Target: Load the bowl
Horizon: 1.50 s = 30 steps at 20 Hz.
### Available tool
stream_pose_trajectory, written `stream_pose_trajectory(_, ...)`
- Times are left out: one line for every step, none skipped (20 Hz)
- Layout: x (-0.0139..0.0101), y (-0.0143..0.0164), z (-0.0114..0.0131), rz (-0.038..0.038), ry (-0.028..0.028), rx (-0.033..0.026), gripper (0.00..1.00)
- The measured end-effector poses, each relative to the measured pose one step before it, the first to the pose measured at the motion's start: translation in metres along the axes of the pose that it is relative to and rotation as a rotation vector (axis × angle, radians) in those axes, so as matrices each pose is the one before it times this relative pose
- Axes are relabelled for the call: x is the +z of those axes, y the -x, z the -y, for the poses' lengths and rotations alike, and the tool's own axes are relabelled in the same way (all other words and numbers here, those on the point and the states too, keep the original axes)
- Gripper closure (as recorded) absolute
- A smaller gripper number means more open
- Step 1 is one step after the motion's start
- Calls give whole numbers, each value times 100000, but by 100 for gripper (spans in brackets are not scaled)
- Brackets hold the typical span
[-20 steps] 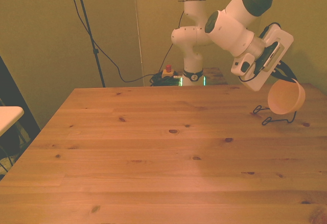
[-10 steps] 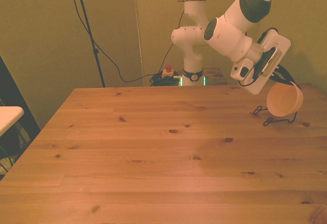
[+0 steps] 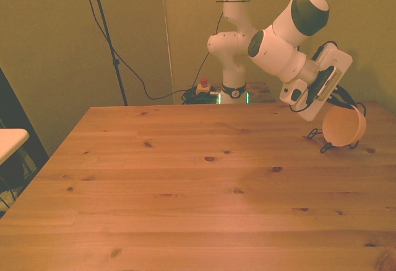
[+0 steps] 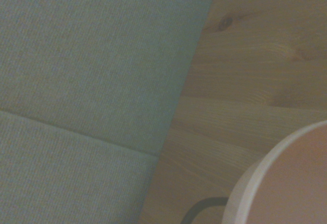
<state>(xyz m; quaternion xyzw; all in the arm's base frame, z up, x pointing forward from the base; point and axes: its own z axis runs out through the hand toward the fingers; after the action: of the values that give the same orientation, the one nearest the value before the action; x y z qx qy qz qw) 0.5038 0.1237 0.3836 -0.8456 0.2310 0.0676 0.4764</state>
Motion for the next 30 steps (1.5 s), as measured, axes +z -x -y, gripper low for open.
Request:
stream_pose_trajectory(40, 13, -103, 80, 93, 160, 100)
stream_pose_trajectory(33, 10, -84, 67, 65, 146, 100)
stream_pose_trajectory(48, 18, -133, 101, 114, 208, 100)
stream_pose_trajectory(67, 28, -187, 137, 153, 269, 0)
stream_pose_trajectory(72, 29, -200, 150, 180, 314, 0)
stream_pose_trajectory(51, 22, -134, 107, 97, 203, 0)
stream_pose_trajectory(19, 13, -42, 75, 11, 37, 0)
stream_pose_trajectory(13, 11, -16, 90, 5, -21, 0)
stream_pose_trajectory(19, 15, -20, 126, 10, -51, 0)
stream_pose_trajectory(16, 12, -24, 88, 18, -72, 0)
stream_pose_trajectory(10, 8, -14, 52, 11, -83, 0)
stream_pose_trajectory(6, 6, 1, 53, -3, -71, 0)
stream_pose_trajectory(31, 20, -19, 98, 40, 7, 0)
stream_pose_trajectory(38, 18, -72, 75, 79, 80, 0)
stream_pose_trajectory(34, 17, -62, 69, 70, 79, 0)
stream_pose_trajectory(20, 12, -46, 43, 48, 66, 0)
stream_pose_trajectory(12, 13, -37, 29, 36, 55, 0)
stream_pose_trajectory(9, 20, -40, 27, 37, 54, 0)
stream_pose_trajectory(0, 26, -29, 14, 25, 30, 0)
stream_pose_trajectory(-32, 46, 10, -34, -18, -57, 0)
stream_pose_trajectory(-74, 92, 22, -88, -49, -112, 0)
stream_pose_trajectory(-134, 150, -7, -162, -71, -110, 0)
stream_pose_trajectory(-260, 243, 10, -336, -168, -213, 0)
stream_pose_trajectory(-417, 278, 6, -573, -292, -238, 0)
stream_pose_trajectory(-575, 323, 73, -841, -349, -515, 0)
stream_pose_trajectory(-783, 376, 53, -1138, -363, -590, 0)
stream_pose_trajectory(-806, 376, 33, -1292, -93, -572, 0)
stream_pose_trajectory(-954, 437, 36, -1615, 556, -476, 0)
stream_pose_trajectory(-1000, 477, 43, -1769, 1093, -323, 0)
stream_pose_trajectory(-1068, 513, 23, -2503, 1623, 207, 0)
